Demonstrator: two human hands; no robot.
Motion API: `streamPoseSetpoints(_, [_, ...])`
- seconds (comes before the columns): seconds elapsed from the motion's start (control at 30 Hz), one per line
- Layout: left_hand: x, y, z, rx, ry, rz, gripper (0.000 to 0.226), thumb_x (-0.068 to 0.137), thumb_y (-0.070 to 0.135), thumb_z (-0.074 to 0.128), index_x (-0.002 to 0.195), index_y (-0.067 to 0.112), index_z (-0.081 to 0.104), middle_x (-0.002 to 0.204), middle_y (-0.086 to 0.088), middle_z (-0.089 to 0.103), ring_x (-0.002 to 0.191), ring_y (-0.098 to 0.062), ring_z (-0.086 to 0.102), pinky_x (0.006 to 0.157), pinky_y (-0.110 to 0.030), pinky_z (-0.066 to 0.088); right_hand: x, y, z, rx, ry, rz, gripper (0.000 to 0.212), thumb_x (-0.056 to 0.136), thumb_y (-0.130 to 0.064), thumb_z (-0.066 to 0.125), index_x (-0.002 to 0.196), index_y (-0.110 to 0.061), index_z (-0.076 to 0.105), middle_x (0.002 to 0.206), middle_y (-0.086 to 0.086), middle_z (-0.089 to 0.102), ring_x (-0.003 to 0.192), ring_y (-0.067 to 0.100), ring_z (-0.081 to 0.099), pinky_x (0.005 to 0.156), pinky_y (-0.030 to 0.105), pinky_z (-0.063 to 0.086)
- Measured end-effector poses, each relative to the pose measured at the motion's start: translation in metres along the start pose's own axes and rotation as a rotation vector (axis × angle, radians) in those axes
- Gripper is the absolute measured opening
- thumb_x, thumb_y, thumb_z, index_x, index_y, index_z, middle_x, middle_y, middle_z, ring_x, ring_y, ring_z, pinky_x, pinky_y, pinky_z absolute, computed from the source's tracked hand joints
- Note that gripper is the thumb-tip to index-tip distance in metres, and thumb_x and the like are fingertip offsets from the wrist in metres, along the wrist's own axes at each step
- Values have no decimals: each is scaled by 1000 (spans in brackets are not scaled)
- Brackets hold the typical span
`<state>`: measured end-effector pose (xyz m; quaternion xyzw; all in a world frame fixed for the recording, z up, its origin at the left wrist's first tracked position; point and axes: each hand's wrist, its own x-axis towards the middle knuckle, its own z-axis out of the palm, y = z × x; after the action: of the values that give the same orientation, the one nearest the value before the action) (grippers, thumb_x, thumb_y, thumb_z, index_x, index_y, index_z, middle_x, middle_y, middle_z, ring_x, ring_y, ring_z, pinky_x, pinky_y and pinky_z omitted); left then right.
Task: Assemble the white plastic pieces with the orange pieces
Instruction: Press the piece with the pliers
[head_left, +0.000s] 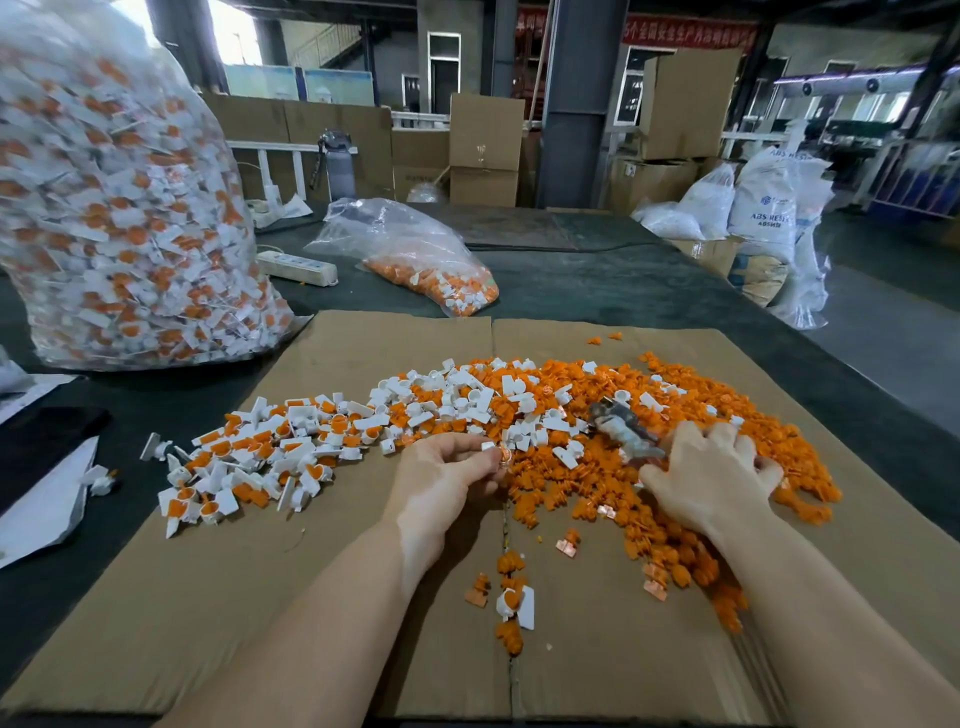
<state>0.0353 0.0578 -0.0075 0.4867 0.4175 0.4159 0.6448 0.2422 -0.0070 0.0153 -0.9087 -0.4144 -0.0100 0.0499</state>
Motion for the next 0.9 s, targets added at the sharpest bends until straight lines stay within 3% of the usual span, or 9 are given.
streamPoseSetpoints(0.13, [3, 3, -1, -31, 16, -38, 14, 85, 5, 64, 98, 2, 64, 76, -10, 67, 60, -9, 64, 60, -18, 54, -1, -3, -13, 140, -3, -64, 16, 93, -29, 46, 102, -15, 44, 113, 10, 53, 110, 30, 47, 97, 50, 38])
streamPoseSetpoints(0.23, [1, 4, -1, -53, 24, -43, 12, 85, 3, 64, 96, 1, 64, 77, -11, 66, 60, -10, 64, 58, -17, 54, 0, -2, -14, 97, -46, -84, 32, 92, -36, 52, 113, -14, 43, 121, 14, 49, 116, 31, 44, 97, 49, 41])
streamPoseSetpoints(0.37, [0, 3, -1, -8, 41, -31, 7, 84, 5, 66, 91, 6, 65, 77, -10, 67, 64, -11, 65, 61, -18, 55, 5, -1, -5, -9, -125, -49, 65, 87, -62, 45, 131, -15, 39, 141, 14, 35, 130, 32, 34, 102, 48, 38])
streamPoseSetpoints(0.57, [-1, 4, 0, 7, 29, -26, 11, 84, 5, 66, 95, 5, 65, 77, -9, 68, 62, -9, 65, 60, -17, 55, 15, 1, 2, -12, -179, 7, 57, 87, -54, 47, 131, -19, 41, 147, 11, 29, 136, 32, 26, 109, 59, 14])
streamPoseSetpoints(0.7, [0, 5, 1, -3, 30, -39, 13, 84, 4, 65, 98, 5, 64, 80, -10, 67, 63, -9, 65, 58, -16, 54, 17, 3, 4, -45, -97, -39, 52, 87, -53, 49, 123, -15, 46, 141, 11, 36, 132, 32, 30, 107, 58, 19])
streamPoseSetpoints(0.77, [1, 5, 1, -2, 30, -45, 14, 85, 5, 65, 98, 5, 64, 81, -10, 67, 64, -9, 65, 59, -16, 54, 15, 3, 1, 6, -62, -47, 50, 87, -53, 51, 115, -12, 45, 131, 12, 44, 123, 31, 39, 102, 51, 32])
streamPoseSetpoints(0.83, [3, 6, 0, -14, 30, -51, 13, 85, 5, 64, 98, 5, 64, 82, -10, 67, 66, -10, 65, 60, -17, 54, 11, 0, -6, 80, -10, -100, 41, 88, -50, 51, 103, -12, 44, 114, 11, 52, 105, 27, 48, 86, 41, 43])
streamPoseSetpoints(0.9, [5, 7, 0, -59, 25, -65, 13, 85, 5, 64, 98, 3, 64, 80, -10, 66, 67, -13, 64, 61, -19, 55, 2, -7, -15, 172, 1, -200, 31, 92, -45, 48, 94, -15, 42, 97, 5, 53, 83, 17, 49, 66, 28, 41])
